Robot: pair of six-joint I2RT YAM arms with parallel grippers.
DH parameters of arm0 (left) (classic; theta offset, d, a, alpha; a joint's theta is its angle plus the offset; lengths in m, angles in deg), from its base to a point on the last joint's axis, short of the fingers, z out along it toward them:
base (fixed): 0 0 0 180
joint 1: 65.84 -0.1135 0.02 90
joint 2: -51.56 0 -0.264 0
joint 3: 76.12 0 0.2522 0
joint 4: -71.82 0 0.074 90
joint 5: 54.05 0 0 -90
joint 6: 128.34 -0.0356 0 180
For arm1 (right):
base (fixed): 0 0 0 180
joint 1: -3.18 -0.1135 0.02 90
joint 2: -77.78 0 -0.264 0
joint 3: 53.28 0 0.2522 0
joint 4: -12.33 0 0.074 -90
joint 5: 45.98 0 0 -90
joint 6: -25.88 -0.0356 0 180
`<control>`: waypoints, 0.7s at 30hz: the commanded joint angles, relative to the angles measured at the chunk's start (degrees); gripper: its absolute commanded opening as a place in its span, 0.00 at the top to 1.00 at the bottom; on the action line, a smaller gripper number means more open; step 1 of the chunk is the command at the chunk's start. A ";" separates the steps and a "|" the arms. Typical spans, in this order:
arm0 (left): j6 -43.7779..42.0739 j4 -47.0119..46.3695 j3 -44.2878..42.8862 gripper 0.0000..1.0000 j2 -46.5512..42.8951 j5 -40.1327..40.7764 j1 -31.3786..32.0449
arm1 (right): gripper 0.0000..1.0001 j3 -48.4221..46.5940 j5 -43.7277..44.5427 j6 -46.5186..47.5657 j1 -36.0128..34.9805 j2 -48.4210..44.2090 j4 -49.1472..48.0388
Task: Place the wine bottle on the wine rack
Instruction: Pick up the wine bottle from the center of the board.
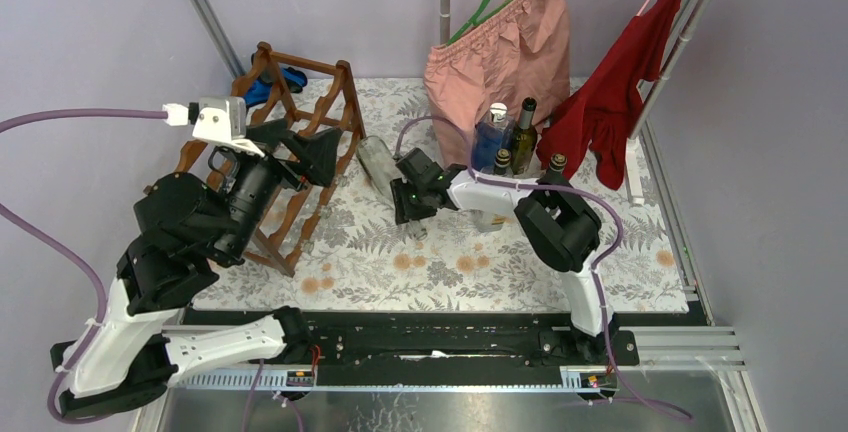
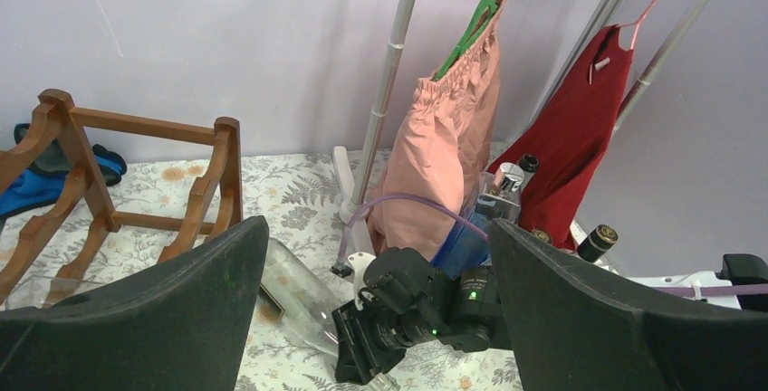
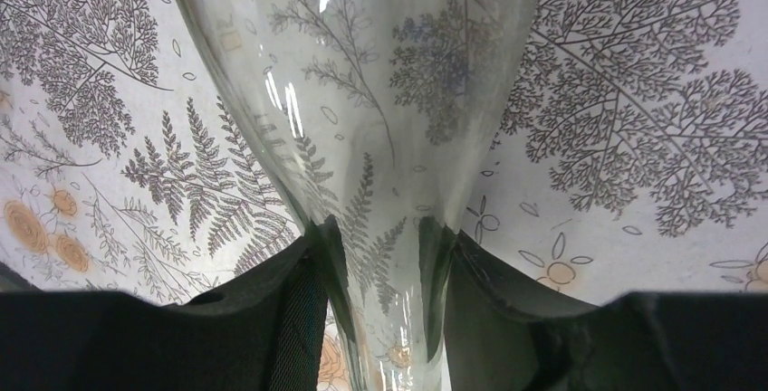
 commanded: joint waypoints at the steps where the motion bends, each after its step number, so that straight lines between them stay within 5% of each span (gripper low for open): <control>1: 3.99 -5.08 -0.51 0.03 1.43 3.23 -0.23 | 0.89 -0.14 -6.20 2.81 2.35 -4.29 -5.45; 4: 4.40 -5.78 -1.14 0.03 3.05 3.11 -0.23 | 1.00 -0.59 -9.83 4.94 3.17 -4.93 -6.41; 21: 2.29 -9.50 -1.94 0.03 5.83 3.62 -0.23 | 1.00 0.67 -24.05 -9.22 8.69 -7.60 -26.37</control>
